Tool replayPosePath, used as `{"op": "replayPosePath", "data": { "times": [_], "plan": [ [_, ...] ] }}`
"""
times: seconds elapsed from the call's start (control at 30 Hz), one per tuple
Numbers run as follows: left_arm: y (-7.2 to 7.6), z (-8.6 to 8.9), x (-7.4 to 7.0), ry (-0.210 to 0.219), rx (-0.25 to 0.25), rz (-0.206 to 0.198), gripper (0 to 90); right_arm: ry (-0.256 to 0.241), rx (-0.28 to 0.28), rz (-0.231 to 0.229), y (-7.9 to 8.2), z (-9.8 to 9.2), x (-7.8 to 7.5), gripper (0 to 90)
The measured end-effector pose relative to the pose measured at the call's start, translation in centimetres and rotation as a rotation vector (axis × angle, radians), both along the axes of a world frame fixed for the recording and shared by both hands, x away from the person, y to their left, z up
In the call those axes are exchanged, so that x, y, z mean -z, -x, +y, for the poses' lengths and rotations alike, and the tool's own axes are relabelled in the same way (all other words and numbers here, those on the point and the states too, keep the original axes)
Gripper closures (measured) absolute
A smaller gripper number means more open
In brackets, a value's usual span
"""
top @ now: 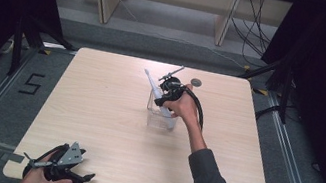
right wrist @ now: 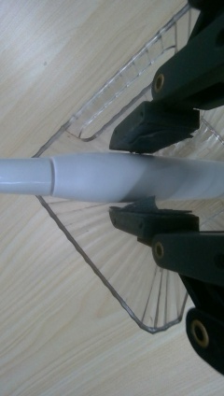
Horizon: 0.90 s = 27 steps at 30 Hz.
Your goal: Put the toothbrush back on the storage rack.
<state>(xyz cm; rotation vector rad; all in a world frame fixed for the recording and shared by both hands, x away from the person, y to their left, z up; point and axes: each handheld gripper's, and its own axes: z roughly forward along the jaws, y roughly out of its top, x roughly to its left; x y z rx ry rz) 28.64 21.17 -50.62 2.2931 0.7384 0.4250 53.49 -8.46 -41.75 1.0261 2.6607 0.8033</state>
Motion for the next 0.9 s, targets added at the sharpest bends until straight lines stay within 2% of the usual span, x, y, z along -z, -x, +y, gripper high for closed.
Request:
{"op": "replayPosePath", "data": {
  "times": [0.03,0.1,0.17,0.27,0.3,0.4,0.43,0.5,0.57,0.6,0.63,0.73,0.77,0.83,0.87,0.9],
  "plan": [
    [0.0,0.0,0.0,0.0,0.001,0.001,15.3,-0.003,0.012,0.012,0.1,0.0,-0.1,59.0],
    [0.0,0.0,0.0,-0.001,0.002,0.002,15.3,-0.014,0.019,-0.001,0.1,-0.1,-0.3,57.0],
    [0.0,0.0,0.0,0.003,-0.002,0.001,15.3,-0.016,0.041,0.01,0.3,-0.2,-0.5,54.8],
    [0.0,0.0,0.0,-0.002,0.001,-0.003,15.3,-0.015,0.03,-0.013,0.4,-0.3,-0.6,51.9],
    [0.0,0.0,0.0,0.0,-0.001,0.0,15.3,-0.015,0.038,-0.002,0.5,-0.3,-0.7,51.6],
    [0.0,0.0,0.0,0.003,-0.006,-0.005,15.3,-0.031,0.034,-0.013,0.5,-0.6,-0.9,50.6],
    [-0.1,0.1,-0.1,-0.007,0.009,-0.008,15.3,-0.023,0.011,-0.041,0.4,-0.7,-1.0,50.6],
    [0.0,0.0,0.0,-0.003,0.002,-0.002,15.3,-0.027,0.039,-0.015,0.7,-0.7,-1.1,49.6],
    [0.0,0.0,0.0,0.0,-0.002,0.0,15.3,-0.028,0.048,-0.01,0.8,-0.7,-1.2,48.4],
    [0.0,0.1,-0.1,-0.013,0.007,-0.01,15.3,-0.029,0.045,-0.018,0.8,-0.7,-1.3,48.0],
    [0.0,0.0,0.0,0.004,-0.005,-0.008,15.3,-0.031,0.047,-0.019,0.8,-0.7,-1.3,47.9],
    [0.0,0.1,0.0,0.001,-0.002,-0.011,15.3,-0.038,0.042,-0.023,0.9,-0.9,-1.5,46.6],
    [0.0,0.1,0.0,-0.004,0.002,-0.01,15.3,-0.026,0.045,-0.032,0.9,-1.0,-1.5,45.8],
    [0.0,0.1,0.0,-0.006,0.003,-0.007,15.3,-0.042,0.027,-0.034,0.9,-1.1,-1.6,44.7],
    [0.0,0.1,0.0,-0.011,0.003,-0.01,15.3,-0.045,0.046,-0.03,1.0,-1.1,-1.7,44.1],
    [0.1,0.1,0.0,0.002,-0.003,-0.009,15.3,-0.042,0.027,-0.053,0.9,-1.3,-1.8,43.5]
  ]
}}
